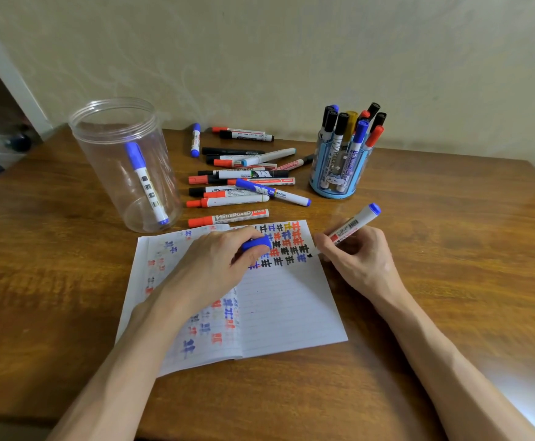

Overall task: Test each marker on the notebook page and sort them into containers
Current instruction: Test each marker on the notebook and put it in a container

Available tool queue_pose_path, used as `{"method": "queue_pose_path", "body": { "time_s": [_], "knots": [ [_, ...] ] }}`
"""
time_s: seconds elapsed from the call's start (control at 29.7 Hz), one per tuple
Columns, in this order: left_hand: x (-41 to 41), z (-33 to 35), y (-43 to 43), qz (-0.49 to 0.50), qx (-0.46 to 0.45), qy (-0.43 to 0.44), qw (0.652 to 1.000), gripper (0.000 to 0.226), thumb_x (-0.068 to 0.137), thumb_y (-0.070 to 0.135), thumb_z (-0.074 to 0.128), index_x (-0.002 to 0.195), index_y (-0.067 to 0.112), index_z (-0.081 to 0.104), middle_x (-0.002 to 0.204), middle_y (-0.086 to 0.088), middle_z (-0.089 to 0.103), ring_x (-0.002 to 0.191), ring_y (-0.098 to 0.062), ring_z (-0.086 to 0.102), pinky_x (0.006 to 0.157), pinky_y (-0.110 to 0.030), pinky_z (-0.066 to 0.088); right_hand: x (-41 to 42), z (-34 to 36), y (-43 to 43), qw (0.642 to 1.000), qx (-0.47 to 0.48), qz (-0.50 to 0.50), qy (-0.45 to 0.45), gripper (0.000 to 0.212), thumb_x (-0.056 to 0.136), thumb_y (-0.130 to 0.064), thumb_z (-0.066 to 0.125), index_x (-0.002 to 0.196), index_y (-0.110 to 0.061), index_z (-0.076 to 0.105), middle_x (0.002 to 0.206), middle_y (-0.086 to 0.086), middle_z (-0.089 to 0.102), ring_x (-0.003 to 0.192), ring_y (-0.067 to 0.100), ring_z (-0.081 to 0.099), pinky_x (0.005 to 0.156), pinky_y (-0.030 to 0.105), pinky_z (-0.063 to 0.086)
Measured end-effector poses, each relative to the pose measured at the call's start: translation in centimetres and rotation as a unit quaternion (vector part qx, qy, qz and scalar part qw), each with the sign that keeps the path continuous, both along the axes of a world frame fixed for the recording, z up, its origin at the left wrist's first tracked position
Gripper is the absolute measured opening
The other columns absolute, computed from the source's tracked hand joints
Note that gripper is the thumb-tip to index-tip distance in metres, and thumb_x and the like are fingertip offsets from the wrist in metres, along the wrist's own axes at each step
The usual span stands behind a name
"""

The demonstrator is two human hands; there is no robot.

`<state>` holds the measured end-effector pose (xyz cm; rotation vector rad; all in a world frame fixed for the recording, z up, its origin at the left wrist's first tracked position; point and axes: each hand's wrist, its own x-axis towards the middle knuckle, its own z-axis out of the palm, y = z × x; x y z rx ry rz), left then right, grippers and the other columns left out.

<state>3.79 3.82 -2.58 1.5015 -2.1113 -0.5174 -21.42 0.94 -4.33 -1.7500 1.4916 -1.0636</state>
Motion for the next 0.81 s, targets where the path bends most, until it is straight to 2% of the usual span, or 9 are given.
{"method": "queue_pose_path", "body": {
  "time_s": [0.2, 0.4, 0.54, 0.64, 0.81],
  "knots": [
    [0.02, -0.05, 0.02, 0.001, -0.001, -0.001, 1.000, 0.025, 0.102, 0.048, 0.050, 0.113, 0.030, 0.064, 0.086, 0.018, 0.067, 0.081, 0.000, 0.063, 0.071, -0.020, 0.051, -0.07, 0.01, 0.14, 0.999, -0.026, -0.006, 0.018, 0.019, 0.091, -0.030, 0.072, 0.085, -0.012, 0.072, 0.087, -0.011, 0.077, 0.080, 0.004, 0.074, 0.067, 0.024, 0.061],
    [0.00, -0.03, 0.03, -0.001, -0.001, -0.003, 1.000, 0.025, 0.102, 0.047, 0.050, 0.113, 0.029, 0.064, 0.085, 0.017, 0.067, 0.080, -0.001, 0.063, 0.071, -0.022, 0.052, -0.12, -0.12, -0.11, 1.000, -0.014, -0.006, 0.001, 0.018, 0.094, -0.031, 0.074, 0.087, -0.014, 0.073, 0.091, -0.006, 0.079, 0.085, 0.010, 0.076, 0.075, 0.034, 0.065],
    [0.09, -0.13, -0.05, -0.004, -0.005, -0.004, 1.000, 0.023, 0.103, 0.047, 0.050, 0.111, 0.030, 0.064, 0.084, 0.017, 0.066, 0.078, -0.002, 0.063, 0.072, -0.026, 0.054, 0.05, 0.17, 0.11, 1.000, -0.004, -0.001, 0.004, 0.022, 0.093, -0.036, 0.073, 0.090, -0.015, 0.074, 0.093, -0.008, 0.079, 0.085, 0.007, 0.076, 0.075, 0.030, 0.065],
    [0.03, -0.11, -0.11, -0.004, -0.004, -0.006, 1.000, 0.025, 0.102, 0.047, 0.050, 0.112, 0.030, 0.064, 0.084, 0.017, 0.066, 0.079, -0.001, 0.063, 0.072, -0.024, 0.054, 0.19, 0.28, 0.27, 1.000, -0.007, 0.012, 0.019, 0.018, 0.094, -0.030, 0.074, 0.090, -0.012, 0.074, 0.094, -0.008, 0.079, 0.084, 0.002, 0.075, 0.073, 0.025, 0.063],
    [0.05, -0.16, -0.05, -0.002, -0.001, -0.006, 1.000, 0.025, 0.102, 0.048, 0.050, 0.113, 0.030, 0.064, 0.087, 0.018, 0.067, 0.080, 0.000, 0.063, 0.072, -0.021, 0.053, 0.01, 0.11, 0.12, 1.000, 0.013, -0.005, 0.007, 0.014, 0.095, -0.025, 0.074, 0.086, -0.014, 0.075, 0.091, -0.007, 0.080, 0.081, 0.007, 0.077, 0.072, 0.033, 0.065]
  ]
}}
